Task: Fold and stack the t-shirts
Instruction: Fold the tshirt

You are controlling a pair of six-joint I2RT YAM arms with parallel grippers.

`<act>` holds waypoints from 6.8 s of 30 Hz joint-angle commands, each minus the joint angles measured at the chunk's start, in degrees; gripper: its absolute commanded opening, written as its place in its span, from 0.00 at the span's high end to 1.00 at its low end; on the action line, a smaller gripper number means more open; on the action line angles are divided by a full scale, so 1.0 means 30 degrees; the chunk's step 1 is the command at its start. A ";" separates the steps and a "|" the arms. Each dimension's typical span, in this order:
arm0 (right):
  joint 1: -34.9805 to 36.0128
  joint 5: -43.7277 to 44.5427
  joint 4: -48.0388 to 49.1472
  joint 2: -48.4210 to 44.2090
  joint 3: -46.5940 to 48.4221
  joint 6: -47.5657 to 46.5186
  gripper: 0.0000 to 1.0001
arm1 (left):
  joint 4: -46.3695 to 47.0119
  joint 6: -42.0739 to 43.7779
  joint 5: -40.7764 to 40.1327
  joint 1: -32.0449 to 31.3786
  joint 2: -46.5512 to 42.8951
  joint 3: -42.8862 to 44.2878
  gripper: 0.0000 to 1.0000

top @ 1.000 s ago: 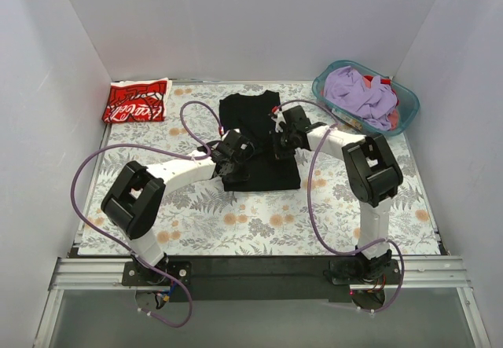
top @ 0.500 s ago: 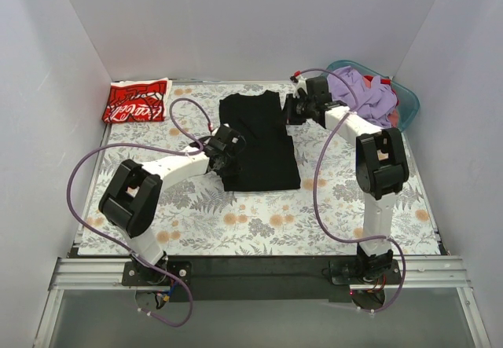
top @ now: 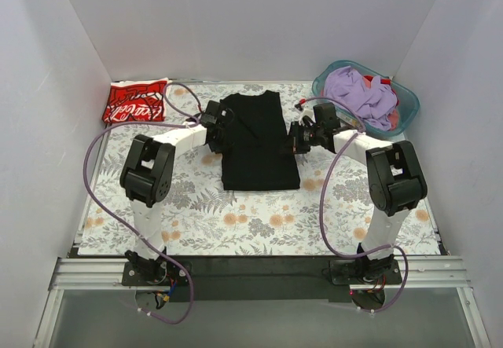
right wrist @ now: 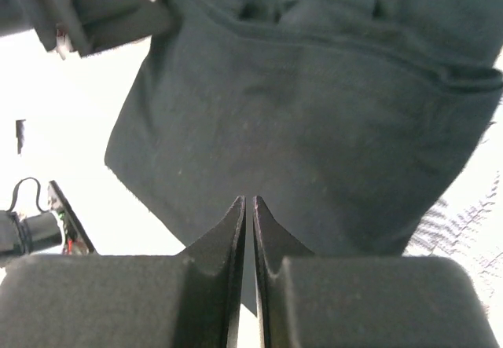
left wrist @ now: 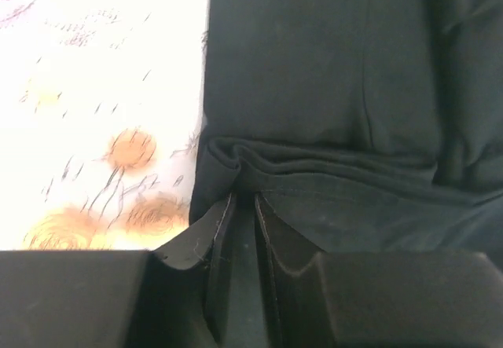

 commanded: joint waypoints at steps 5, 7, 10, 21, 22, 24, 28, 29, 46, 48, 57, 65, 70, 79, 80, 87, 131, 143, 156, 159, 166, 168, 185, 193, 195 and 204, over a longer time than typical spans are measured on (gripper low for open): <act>-0.0453 -0.1442 0.1363 -0.2655 -0.2273 0.0091 0.88 | -0.1173 0.0875 0.0150 0.0805 0.0665 0.3246 0.83; -0.0978 -0.1937 0.1771 -0.3067 -0.3063 0.0442 0.87 | -0.0999 0.0494 0.0972 0.0747 -0.0881 0.2810 0.79; -0.1537 -0.3224 0.3057 -0.3800 -0.4587 0.1583 0.87 | -0.0737 -0.0090 0.2494 0.0339 -0.3427 0.1026 0.68; -0.1920 -0.3873 0.3209 -0.5325 -0.6992 0.0971 0.69 | 0.2925 -0.2085 0.3608 -0.0308 -1.2310 -1.0166 0.23; -0.1920 -0.4136 0.3383 -0.5296 -0.7051 0.1116 0.69 | 0.3508 -0.2114 0.3783 -0.0279 -1.2521 -1.0809 0.23; -0.1949 -0.4604 0.5071 -0.5266 -0.7401 0.2372 0.69 | 0.3981 -0.2260 0.4603 -0.0279 -1.2815 -1.1049 0.24; -0.1862 -0.5045 0.6107 -0.5120 -0.7549 0.3313 0.70 | 0.5211 -0.2670 0.6183 -0.0279 -1.2263 -1.0875 0.33; -0.1861 -0.5134 0.6283 -0.4975 -0.7578 0.3488 0.70 | 0.5533 -0.2729 0.6448 -0.0279 -1.2027 -1.0526 0.35; -0.2883 -0.5193 0.8248 0.0123 -0.9568 0.3900 0.72 | 0.5011 -0.5305 0.5278 0.0128 -0.8539 -1.3185 0.50; -0.3149 -0.5309 0.8336 0.0329 -0.9717 0.3959 0.72 | 0.4892 -0.5599 0.5688 0.0423 -0.8684 -1.3744 0.50; -0.2858 -0.5954 0.8248 -0.3212 -0.9543 0.5012 0.71 | 0.2870 -0.4810 0.5513 0.0454 -1.2373 -1.2457 0.41; 0.0597 -0.5488 0.8921 -0.2927 -0.7668 0.6447 0.69 | 0.3542 -0.5042 0.5662 0.0190 -1.1324 -1.2368 0.44; 0.1945 -0.4901 1.0181 -0.0584 -0.7228 0.6918 0.68 | 0.3866 -0.5687 0.4870 0.0190 -0.9975 -1.2572 0.45; 0.1363 -0.4635 1.0329 0.0893 -0.8369 0.6625 0.68 | 0.3223 -0.6775 0.4049 0.0278 -1.0997 -1.4098 0.48; 0.1275 -0.4694 1.0328 0.0422 -0.8312 0.6596 0.68 | 0.3192 -0.6540 0.4049 0.0307 -1.1580 -1.3952 0.48; -0.0771 -0.4931 1.0299 -0.1663 -0.5886 0.6478 0.67 | 0.3687 -0.4254 0.3344 0.0627 -1.0976 -1.0467 0.55; 0.0599 1.2349 -0.5871 -1.0183 -0.4588 -0.4155 0.51 | -0.0675 0.2661 0.0972 0.0687 -1.5654 -0.9494 0.24; 0.0571 1.4787 -0.5259 -1.8212 -0.9070 -0.3073 0.02 | -0.2901 0.2223 -0.1193 0.0658 -1.8997 -1.1899 0.17; 0.1594 1.1244 -0.5638 -1.3918 -0.7786 -0.1668 0.14 | -0.2609 0.0554 0.0298 0.0222 -1.7744 -1.2194 0.02; 0.2824 1.1126 -0.5930 -1.1781 -0.6589 -0.1081 0.26 | -0.2638 0.0113 0.0299 -0.0482 -1.6135 -1.1698 0.04; 0.5081 1.1711 -0.6956 -0.7350 -0.3600 -0.0378 0.31 | -0.2608 -0.0561 0.0152 -0.1275 -1.3028 -1.0117 0.17; 0.5550 1.1711 -0.7132 -0.6149 -0.3069 -0.0057 0.33 | -0.2609 -0.0765 0.0123 -0.1479 -1.2467 -0.9792 0.18; 0.6108 1.4113 -0.8070 -0.3393 -0.1925 0.0736 0.48 | -0.2637 -0.1118 -0.0785 -0.2505 -1.0618 -0.8999 0.18; 0.6107 1.3998 -0.8099 -0.1754 -0.1953 0.0736 0.51 | -0.2696 -0.1118 -0.0990 -0.2535 -1.0765 -0.9029 0.18; 0.6108 1.3704 -0.8216 -0.1459 -0.1925 0.0824 0.52 | -0.2755 -0.1147 -0.1048 -0.2564 -1.0824 -0.9029 0.18; 0.6078 1.3586 -0.8773 -0.0960 -0.2042 0.1088 0.78 | -0.3165 -0.1235 -0.1108 -0.2564 -1.0620 -0.8912 0.18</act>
